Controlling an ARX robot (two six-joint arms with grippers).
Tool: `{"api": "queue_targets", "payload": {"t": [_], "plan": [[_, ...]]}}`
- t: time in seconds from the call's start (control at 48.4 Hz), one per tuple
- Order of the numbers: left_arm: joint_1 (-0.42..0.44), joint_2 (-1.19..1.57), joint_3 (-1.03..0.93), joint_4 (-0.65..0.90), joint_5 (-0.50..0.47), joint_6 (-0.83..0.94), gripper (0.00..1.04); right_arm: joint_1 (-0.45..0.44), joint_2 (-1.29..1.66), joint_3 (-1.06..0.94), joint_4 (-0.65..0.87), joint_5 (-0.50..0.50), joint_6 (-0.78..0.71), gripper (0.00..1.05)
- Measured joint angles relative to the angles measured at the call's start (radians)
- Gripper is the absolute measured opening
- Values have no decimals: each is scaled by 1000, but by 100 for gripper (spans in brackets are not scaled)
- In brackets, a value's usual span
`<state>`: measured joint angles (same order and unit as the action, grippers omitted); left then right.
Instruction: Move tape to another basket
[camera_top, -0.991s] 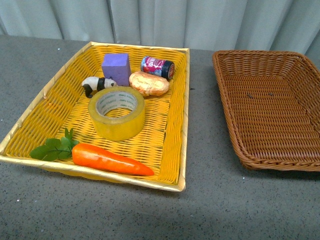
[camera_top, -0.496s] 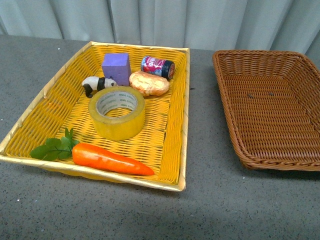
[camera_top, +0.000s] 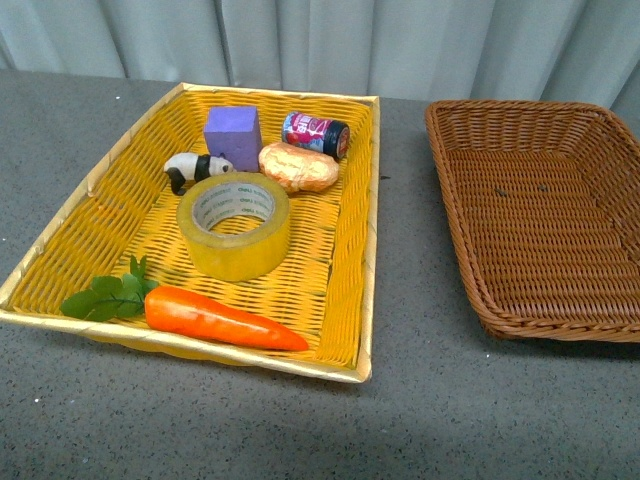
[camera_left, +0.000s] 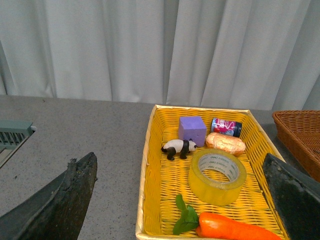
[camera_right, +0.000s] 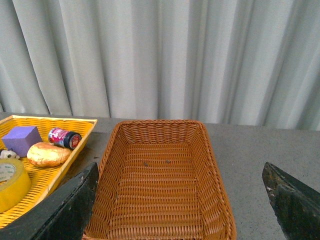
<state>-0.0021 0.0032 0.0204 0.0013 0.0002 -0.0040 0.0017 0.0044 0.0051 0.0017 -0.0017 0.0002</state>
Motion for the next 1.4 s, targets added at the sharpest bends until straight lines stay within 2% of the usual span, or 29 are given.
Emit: {"api": "queue_targets", "payload": {"t": [1.405], "plan": [[0,0,0,0,0,0,98,0,0,0,0,0,0,96]]}}
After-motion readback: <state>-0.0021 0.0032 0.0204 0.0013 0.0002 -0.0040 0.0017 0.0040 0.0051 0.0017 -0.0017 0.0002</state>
